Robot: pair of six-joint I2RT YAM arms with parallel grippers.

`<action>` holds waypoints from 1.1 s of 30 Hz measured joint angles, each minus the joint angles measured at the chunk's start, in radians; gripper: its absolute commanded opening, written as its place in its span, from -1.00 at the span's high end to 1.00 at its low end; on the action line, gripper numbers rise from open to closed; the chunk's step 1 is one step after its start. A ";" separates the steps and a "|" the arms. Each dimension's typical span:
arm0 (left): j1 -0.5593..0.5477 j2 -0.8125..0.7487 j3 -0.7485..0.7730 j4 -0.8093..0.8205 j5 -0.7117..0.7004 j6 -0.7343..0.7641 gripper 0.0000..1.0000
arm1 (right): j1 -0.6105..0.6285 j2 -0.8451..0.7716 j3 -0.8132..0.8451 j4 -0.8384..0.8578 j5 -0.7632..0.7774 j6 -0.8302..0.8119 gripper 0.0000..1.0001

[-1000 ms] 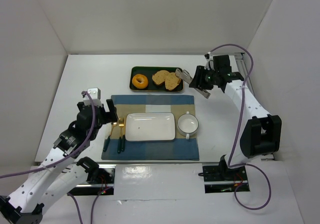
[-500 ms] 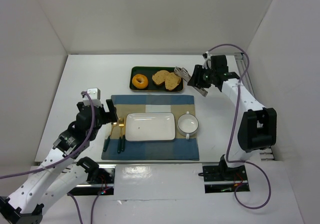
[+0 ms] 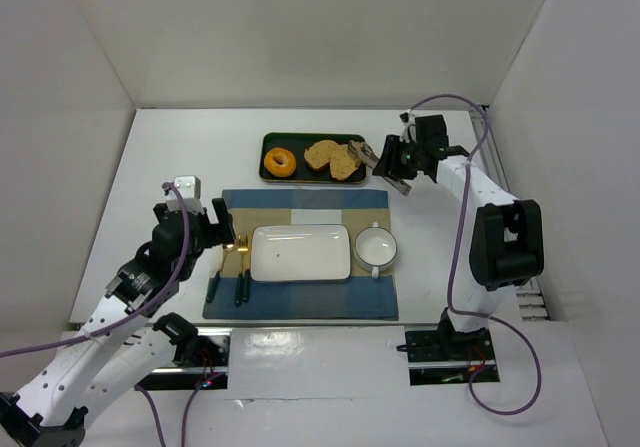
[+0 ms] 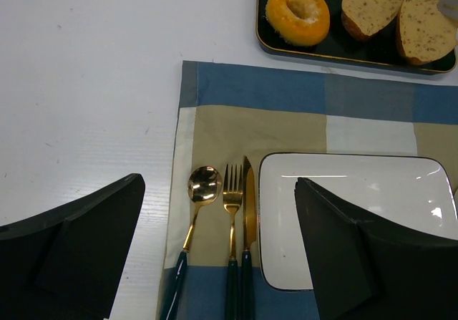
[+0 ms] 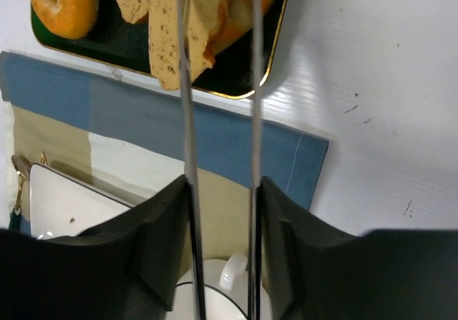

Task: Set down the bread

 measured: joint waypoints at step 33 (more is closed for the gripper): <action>0.000 0.003 0.000 0.000 0.000 0.000 -1.00 | 0.136 -0.131 0.117 -0.160 0.100 -0.037 0.91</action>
